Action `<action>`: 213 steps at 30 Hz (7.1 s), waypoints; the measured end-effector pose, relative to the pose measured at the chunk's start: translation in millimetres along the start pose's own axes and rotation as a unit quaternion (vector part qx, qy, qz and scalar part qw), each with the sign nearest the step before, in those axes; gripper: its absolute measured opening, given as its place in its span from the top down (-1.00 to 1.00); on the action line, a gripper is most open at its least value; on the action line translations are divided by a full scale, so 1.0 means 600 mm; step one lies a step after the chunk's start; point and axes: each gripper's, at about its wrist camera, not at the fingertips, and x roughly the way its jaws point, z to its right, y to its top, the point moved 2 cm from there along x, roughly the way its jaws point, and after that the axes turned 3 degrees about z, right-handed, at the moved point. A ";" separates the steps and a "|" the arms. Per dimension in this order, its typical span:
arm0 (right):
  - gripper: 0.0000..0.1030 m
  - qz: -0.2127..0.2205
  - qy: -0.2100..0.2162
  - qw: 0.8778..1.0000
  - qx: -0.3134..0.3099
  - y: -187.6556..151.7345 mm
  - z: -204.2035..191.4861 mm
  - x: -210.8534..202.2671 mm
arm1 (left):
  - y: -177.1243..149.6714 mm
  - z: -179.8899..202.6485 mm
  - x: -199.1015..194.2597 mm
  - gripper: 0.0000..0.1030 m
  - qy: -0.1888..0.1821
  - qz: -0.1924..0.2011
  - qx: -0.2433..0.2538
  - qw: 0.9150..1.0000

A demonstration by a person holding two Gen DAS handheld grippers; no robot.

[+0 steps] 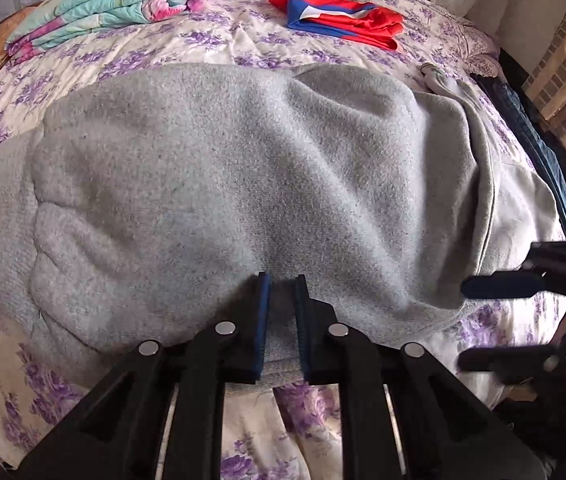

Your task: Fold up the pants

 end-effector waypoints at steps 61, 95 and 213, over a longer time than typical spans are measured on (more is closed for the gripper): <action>0.86 0.128 -0.220 0.877 0.407 -0.245 0.475 -0.287 | -0.004 -0.044 -0.009 0.93 -0.080 0.002 -0.001 0.997; 0.18 0.083 -0.098 0.990 0.066 0.077 0.196 -0.137 | 0.024 0.125 0.066 0.55 -0.125 -0.021 0.104 0.987; -0.69 0.215 -0.074 0.837 0.498 -0.286 0.533 -0.253 | 0.030 0.191 0.067 0.15 -0.127 -0.055 0.070 0.988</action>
